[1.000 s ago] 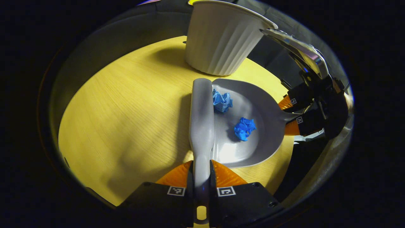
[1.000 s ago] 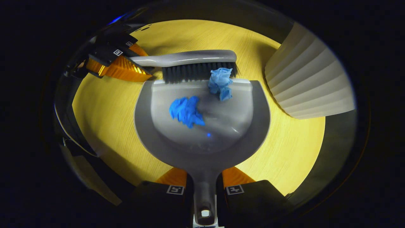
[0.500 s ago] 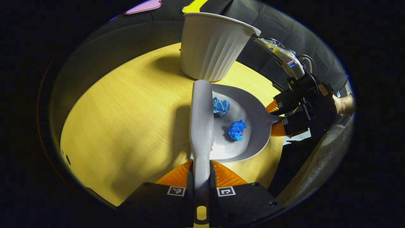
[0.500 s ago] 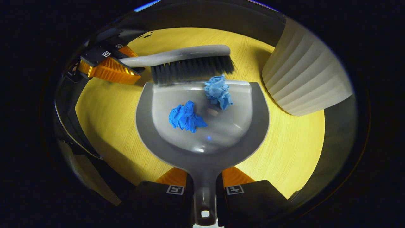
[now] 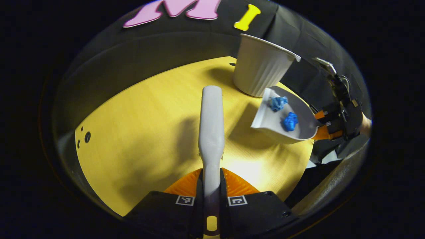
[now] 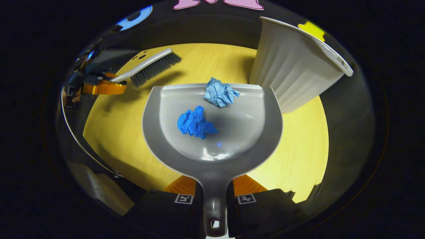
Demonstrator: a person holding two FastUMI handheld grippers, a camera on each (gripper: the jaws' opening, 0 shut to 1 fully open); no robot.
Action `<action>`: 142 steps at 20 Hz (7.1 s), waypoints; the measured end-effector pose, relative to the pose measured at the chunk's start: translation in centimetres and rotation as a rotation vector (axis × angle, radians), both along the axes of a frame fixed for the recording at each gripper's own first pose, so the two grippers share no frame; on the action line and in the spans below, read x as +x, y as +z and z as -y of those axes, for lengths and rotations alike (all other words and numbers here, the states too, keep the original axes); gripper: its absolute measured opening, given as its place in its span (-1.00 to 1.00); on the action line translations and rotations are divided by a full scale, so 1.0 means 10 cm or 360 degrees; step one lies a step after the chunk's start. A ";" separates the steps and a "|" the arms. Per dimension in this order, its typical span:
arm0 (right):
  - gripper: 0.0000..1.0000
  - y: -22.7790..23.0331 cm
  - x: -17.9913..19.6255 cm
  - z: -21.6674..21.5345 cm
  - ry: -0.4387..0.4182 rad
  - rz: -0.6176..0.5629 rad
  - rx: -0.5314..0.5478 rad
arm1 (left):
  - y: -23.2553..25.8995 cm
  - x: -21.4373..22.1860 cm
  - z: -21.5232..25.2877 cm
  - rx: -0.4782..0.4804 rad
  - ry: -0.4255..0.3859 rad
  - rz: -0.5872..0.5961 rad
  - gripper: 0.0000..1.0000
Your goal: Pick up the small broom and dustpan from the desktop, sweep the trash into the dustpan with the broom, and then empty the trash into the garbage bin.
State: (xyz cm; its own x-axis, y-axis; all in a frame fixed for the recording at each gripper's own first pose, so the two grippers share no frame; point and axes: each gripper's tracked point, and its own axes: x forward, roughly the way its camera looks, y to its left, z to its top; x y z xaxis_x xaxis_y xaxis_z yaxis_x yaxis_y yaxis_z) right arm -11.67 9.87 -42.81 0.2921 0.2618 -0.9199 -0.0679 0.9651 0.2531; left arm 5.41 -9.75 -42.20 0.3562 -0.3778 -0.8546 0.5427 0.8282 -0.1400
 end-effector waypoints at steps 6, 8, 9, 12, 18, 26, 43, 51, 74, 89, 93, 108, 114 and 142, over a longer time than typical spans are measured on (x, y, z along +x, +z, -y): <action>-0.34 0.15 0.08 0.01 -0.0041 -0.0067 -0.0028 | 0.11 0.13 0.01 -0.0011 0.0116 -0.0055 -0.56; -0.34 0.29 0.19 0.05 -0.0095 -0.0048 -0.0018 | 0.18 0.16 0.04 -0.0003 0.0114 -0.0071 -0.56; -0.34 0.33 0.24 0.08 -0.0120 -0.0046 -0.0011 | 0.21 0.18 0.06 -0.0012 0.0117 -0.0084 -0.56; -0.34 0.70 0.27 0.31 -0.0200 -0.0041 -0.0016 | 0.29 0.29 0.00 -0.0029 0.0119 -0.0117 -0.50; -0.35 1.14 0.62 0.95 -0.0282 -0.0019 -0.0157 | 0.32 0.32 0.00 -0.0050 0.0117 -0.0140 -0.56; -0.35 1.01 1.25 1.50 -0.0363 -0.0038 -0.0235 | 0.32 0.32 -0.09 -0.0078 0.0167 -0.0173 -0.56; -0.38 0.55 1.96 2.37 0.0033 -0.0269 -0.0786 | 0.19 0.20 -0.24 -0.0062 0.0258 -0.0195 -0.56; -0.38 0.67 2.10 2.50 0.0405 -0.0400 -0.0992 | 0.18 0.17 -0.23 -0.0062 0.0288 -0.0227 -0.56; -0.38 0.61 2.23 2.39 0.0728 -0.0428 -0.1191 | 0.18 0.19 -0.24 -0.0039 0.0307 -0.0226 -0.56; -0.37 0.65 2.22 2.37 0.0466 -0.0242 -0.1085 | 0.17 0.21 -0.24 -0.0032 0.0323 -0.0217 -0.56; -0.38 0.84 2.24 2.32 0.0159 -0.0037 -0.0897 | 0.17 0.23 -0.25 -0.0011 0.0311 -0.0217 -0.56; -0.29 1.67 2.15 1.29 -0.0130 0.0543 -0.0406 | 0.29 0.31 -0.27 0.0025 0.0259 -0.0190 -0.56; -0.39 1.62 1.82 0.63 -0.0049 0.0574 -0.0216 | 0.31 0.29 -0.32 0.0035 0.0320 -0.0172 -0.56; -0.38 -1.12 0.83 -0.99 0.0336 -0.0039 -0.0119 | 0.23 0.45 -0.43 0.0236 0.0522 -0.0105 -0.55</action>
